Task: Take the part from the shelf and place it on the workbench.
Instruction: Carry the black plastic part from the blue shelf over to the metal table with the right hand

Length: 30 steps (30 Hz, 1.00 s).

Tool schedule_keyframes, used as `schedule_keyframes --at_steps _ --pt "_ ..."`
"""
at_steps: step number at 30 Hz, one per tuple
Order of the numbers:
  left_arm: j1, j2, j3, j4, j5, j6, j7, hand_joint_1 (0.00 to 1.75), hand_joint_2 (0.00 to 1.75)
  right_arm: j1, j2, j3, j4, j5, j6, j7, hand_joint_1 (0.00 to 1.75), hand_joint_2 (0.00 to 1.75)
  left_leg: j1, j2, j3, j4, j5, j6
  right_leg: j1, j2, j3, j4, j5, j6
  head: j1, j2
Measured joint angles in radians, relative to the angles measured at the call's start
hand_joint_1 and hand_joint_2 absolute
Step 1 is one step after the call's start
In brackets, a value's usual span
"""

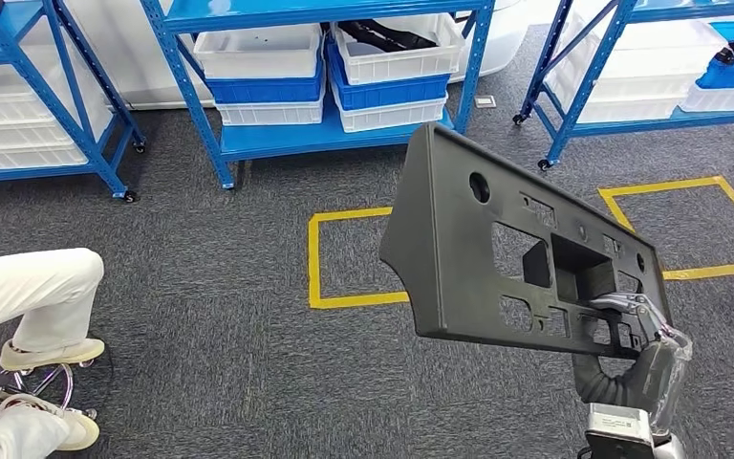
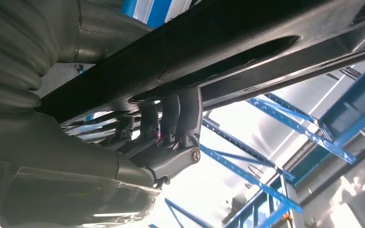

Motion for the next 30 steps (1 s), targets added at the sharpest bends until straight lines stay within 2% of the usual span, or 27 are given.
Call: schedule_keyframes --at_steps 2,3,4,5,6,8,9,10,11,13,14,17,19,25,27,28,29,30 --pt "-0.008 -0.001 0.011 0.004 -0.008 -0.002 -0.004 0.0 1.75 0.003 -0.002 -0.001 -0.001 -0.001 -0.009 0.001 1.75 1.75 0.004 -0.002 -0.029 0.11 -0.1 -0.01 0.001 -0.002 -0.021 0.001 0.018 -0.016 -0.002 0.0" --pt "-0.011 -0.001 0.015 0.005 -0.011 -0.003 -0.005 0.0 1.75 0.005 -0.002 -0.001 -0.001 -0.002 -0.013 0.001 1.75 1.75 0.005 -0.002 -0.041 0.17 -0.136 -0.014 0.003 -0.003 -0.032 0.001 0.026 -0.018 -0.003 0.0" --pt "-0.015 -0.001 0.019 0.007 -0.013 -0.003 -0.006 0.0 1.75 0.007 -0.003 -0.001 -0.001 -0.002 -0.015 0.001 1.75 1.75 0.007 -0.002 -0.044 0.213 -0.15 -0.015 0.004 -0.003 -0.042 0.002 0.035 -0.017 -0.002 0.0" --pt "-0.017 -0.001 0.022 0.009 -0.014 -0.002 -0.007 0.0 1.75 0.009 -0.004 -0.001 -0.001 -0.003 -0.016 0.002 1.75 1.75 0.008 -0.002 -0.032 0.226 -0.143 -0.015 0.005 -0.003 -0.052 0.003 0.043 -0.016 -0.003 0.0" --pt "-0.018 -0.001 0.024 0.01 -0.013 -0.001 -0.007 0.0 1.75 0.01 -0.004 -0.001 -0.001 -0.004 -0.017 0.003 1.75 1.75 0.009 -0.003 -0.003 0.201 -0.119 -0.012 0.006 -0.002 -0.06 0.005 0.051 -0.013 -0.003 0.0" --pt "-0.019 -0.001 0.025 0.011 -0.01 0.006 -0.007 0.0 1.75 0.011 -0.005 -0.001 -0.001 -0.011 -0.019 0.006 1.75 1.75 0.008 -0.011 0.095 0.073 -0.07 0.002 0.008 0.001 -0.075 0.008 0.063 -0.007 -0.003 0.0" --pt "-0.018 -0.001 0.025 0.011 -0.005 0.012 -0.006 0.0 1.75 0.01 -0.005 -0.001 -0.001 -0.02 -0.019 0.009 1.75 1.75 0.007 -0.019 0.139 0.005 -0.06 0.009 0.009 0.003 -0.081 0.009 0.068 -0.002 -0.002 0.0" --pt "-0.017 -0.001 0.025 0.01 0.001 0.019 -0.004 0.0 1.75 0.009 -0.005 0.0 -0.001 -0.031 -0.018 0.011 1.75 1.75 0.005 -0.026 0.168 -0.043 -0.058 0.015 0.009 0.005 -0.086 0.009 0.073 0.005 -0.002 0.0" --pt "-0.015 -0.002 0.024 0.01 0.006 0.026 -0.001 0.0 1.75 0.009 -0.005 0.0 -0.001 -0.044 -0.018 0.013 1.75 1.75 0.002 -0.029 0.181 -0.069 -0.062 0.019 0.009 0.007 -0.091 0.01 0.079 0.012 -0.002 0.0" --pt "-0.012 -0.003 0.024 0.01 0.011 0.032 0.005 0.0 1.75 0.008 -0.005 0.0 -0.002 -0.062 -0.017 0.012 1.75 1.75 0.0 -0.017 0.179 -0.091 -0.061 0.027 0.011 0.009 -0.103 0.013 0.09 0.025 -0.002 0.0" --pt "-0.013 -0.004 0.024 0.01 0.013 0.033 0.007 0.0 1.75 0.008 -0.006 0.0 -0.002 -0.067 -0.017 0.012 1.75 1.75 0.001 -0.009 0.177 -0.1 -0.056 0.033 0.012 0.01 -0.114 0.025 0.085 0.028 -0.002 0.0" --pt "-0.012 -0.006 0.023 0.009 0.015 0.036 0.01 0.0 1.75 0.008 -0.009 0.001 -0.003 -0.072 -0.017 0.01 1.75 1.75 0.002 0.01 0.163 -0.109 -0.04 0.049 0.011 0.009 -0.172 0.139 0.018 0.021 0.004 0.0" --pt "-0.012 -0.007 0.023 0.01 0.015 0.036 0.01 0.0 1.75 0.009 -0.009 0.001 -0.003 -0.073 -0.017 0.01 1.75 1.75 0.001 0.015 0.16 -0.109 -0.038 0.051 0.009 0.009 -0.191 0.186 -0.006 0.018 0.005 0.0" --pt "-0.012 -0.007 0.023 0.01 0.015 0.036 0.01 0.0 1.75 0.009 -0.009 0.001 -0.003 -0.073 -0.017 0.01 1.75 1.75 0.001 0.017 0.158 -0.109 -0.037 0.051 0.009 0.009 -0.198 0.203 -0.013 0.018 0.005 0.0" --pt "-0.012 -0.008 0.022 0.01 0.015 0.036 0.01 0.0 1.75 0.012 -0.01 0.001 -0.002 -0.073 -0.017 0.011 1.75 1.75 0.001 0.033 0.15 -0.106 -0.032 0.05 0.007 0.009 -0.21 0.261 -0.032 0.03 0.006 0.0" --pt "-0.013 -0.008 0.022 0.01 0.015 0.036 0.01 0.0 1.75 0.012 -0.01 0.002 -0.002 -0.074 -0.017 0.011 1.75 1.75 0.001 0.047 0.145 -0.101 -0.03 0.048 0.003 0.001 -0.181 0.232 -0.022 0.043 0.006 0.0" --pt "-0.013 -0.009 0.022 0.009 0.015 0.036 0.01 0.0 1.75 0.013 -0.011 0.002 -0.002 -0.074 -0.017 0.011 1.75 1.75 -0.002 0.065 0.139 -0.091 -0.032 0.041 0.002 -0.014 -0.14 0.178 -0.008 0.05 0.005 0.0" --pt "-0.013 -0.009 0.022 0.009 0.017 0.037 0.012 0.0 1.75 0.013 -0.011 0.002 -0.002 -0.078 -0.016 0.011 1.75 1.75 -0.003 0.082 0.136 -0.082 -0.035 0.031 0.003 -0.021 -0.101 0.104 0.013 0.045 0.005 0.0"
